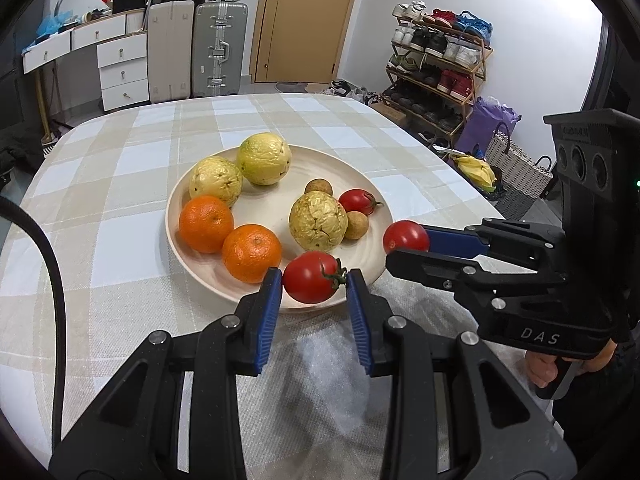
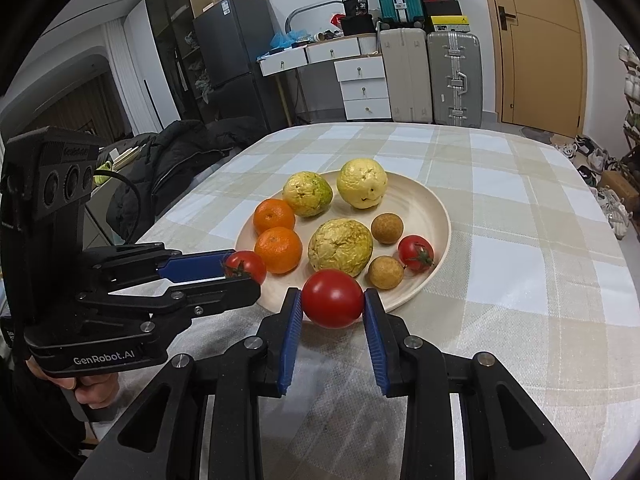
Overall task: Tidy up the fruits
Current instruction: 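Carry both red tomatoes over the plate with both grippers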
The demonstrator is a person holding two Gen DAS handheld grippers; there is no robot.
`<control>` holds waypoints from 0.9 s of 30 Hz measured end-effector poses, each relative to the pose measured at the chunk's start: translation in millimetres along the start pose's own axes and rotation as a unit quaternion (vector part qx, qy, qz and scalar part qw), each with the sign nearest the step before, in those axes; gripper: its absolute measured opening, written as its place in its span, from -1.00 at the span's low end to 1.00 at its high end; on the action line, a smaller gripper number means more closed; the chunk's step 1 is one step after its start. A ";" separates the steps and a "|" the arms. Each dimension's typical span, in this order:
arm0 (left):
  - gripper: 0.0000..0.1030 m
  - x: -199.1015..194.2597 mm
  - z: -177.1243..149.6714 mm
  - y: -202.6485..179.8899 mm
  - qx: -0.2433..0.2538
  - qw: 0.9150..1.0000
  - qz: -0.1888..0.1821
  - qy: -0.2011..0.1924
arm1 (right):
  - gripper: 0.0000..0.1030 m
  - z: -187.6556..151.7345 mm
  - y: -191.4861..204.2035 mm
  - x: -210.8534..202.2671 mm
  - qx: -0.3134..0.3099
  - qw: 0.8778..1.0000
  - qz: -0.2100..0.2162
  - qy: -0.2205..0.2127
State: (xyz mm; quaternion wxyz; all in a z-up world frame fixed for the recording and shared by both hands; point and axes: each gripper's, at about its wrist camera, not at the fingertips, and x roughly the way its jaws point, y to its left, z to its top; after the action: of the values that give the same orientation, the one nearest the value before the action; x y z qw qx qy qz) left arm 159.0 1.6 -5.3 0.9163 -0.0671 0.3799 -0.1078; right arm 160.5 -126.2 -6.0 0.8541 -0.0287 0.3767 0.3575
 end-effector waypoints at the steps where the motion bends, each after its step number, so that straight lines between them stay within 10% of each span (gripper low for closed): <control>1: -0.41 1.0 0.9 -0.1 0.000 1.000 0.001 0.000 | -0.39 0.1 -0.1 0.1 0.000 1.000 0.000 0.000; 27: -0.41 31.5 11.0 -2.3 0.012 1.000 0.024 0.009 | -0.39 5.5 -13.0 13.9 0.012 1.000 -0.002 0.016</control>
State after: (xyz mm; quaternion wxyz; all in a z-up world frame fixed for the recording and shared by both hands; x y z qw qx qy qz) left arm 188.1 -8.0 -18.6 0.9158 -0.0457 0.3884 -0.0915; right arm 178.5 -125.9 -14.2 0.8490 -0.0252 0.3944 0.3508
